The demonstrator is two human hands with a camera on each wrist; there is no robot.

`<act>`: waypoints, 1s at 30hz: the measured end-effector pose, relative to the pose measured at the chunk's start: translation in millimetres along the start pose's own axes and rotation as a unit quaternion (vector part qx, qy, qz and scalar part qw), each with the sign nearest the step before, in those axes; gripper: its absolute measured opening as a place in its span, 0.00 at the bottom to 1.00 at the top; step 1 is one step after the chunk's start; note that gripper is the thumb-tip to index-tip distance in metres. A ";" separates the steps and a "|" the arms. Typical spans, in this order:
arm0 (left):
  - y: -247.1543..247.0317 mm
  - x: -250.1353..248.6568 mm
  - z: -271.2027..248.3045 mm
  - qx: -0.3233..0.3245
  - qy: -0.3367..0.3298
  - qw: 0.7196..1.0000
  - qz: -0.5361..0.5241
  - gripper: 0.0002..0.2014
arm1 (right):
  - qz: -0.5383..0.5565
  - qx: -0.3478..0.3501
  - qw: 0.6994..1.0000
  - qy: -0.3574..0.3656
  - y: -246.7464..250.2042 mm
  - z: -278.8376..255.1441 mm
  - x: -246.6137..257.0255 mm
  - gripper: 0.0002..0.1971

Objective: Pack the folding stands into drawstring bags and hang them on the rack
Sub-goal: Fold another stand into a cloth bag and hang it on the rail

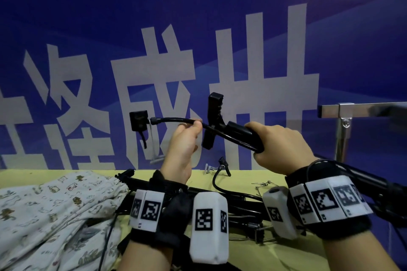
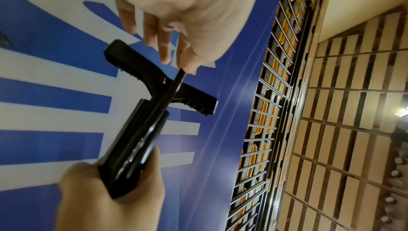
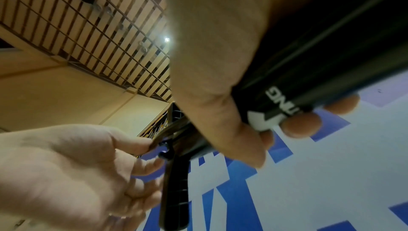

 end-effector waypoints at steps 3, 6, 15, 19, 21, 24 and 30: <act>-6.2 5.5 0.1 0.059 0.028 0.998 -0.005 0.16 | 0.004 0.012 1.000 0.019 -1.3 0.7 7.1 0.22; -2.7 7.9 0.9 0.062 0.026 0.998 0.002 0.17 | 0.002 0.018 1.000 0.017 -3.4 0.8 12.4 0.21; -5.2 -2.3 0.8 0.042 -0.042 0.998 0.016 0.14 | 0.023 0.026 0.999 -0.005 -4.9 1.9 9.9 0.19; -7.6 -7.4 -1.9 0.035 -0.065 0.997 -0.002 0.12 | 0.037 0.029 0.999 -0.015 -6.5 1.2 9.9 0.17; -6.0 -8.0 -2.1 0.031 -0.068 0.997 -0.016 0.12 | 0.044 0.032 0.998 -0.019 -7.0 1.0 8.4 0.17; -5.2 -7.6 -2.2 0.036 -0.073 0.996 -0.019 0.13 | 0.051 0.035 0.998 -0.027 -5.7 0.5 5.3 0.16; -3.8 -2.5 1.6 0.048 -0.072 0.996 0.033 0.11 | 0.061 0.047 0.997 -0.018 -5.1 -0.3 8.0 0.18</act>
Point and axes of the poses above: each hand's wrist, its own z-axis towards the middle knuckle, its own y-axis out of the back of the hand, x = y × z, the point moved 7 cm from there along z, towards the middle knuckle, and after that the axes turned 13 degrees about x, right-handed, at the moved point
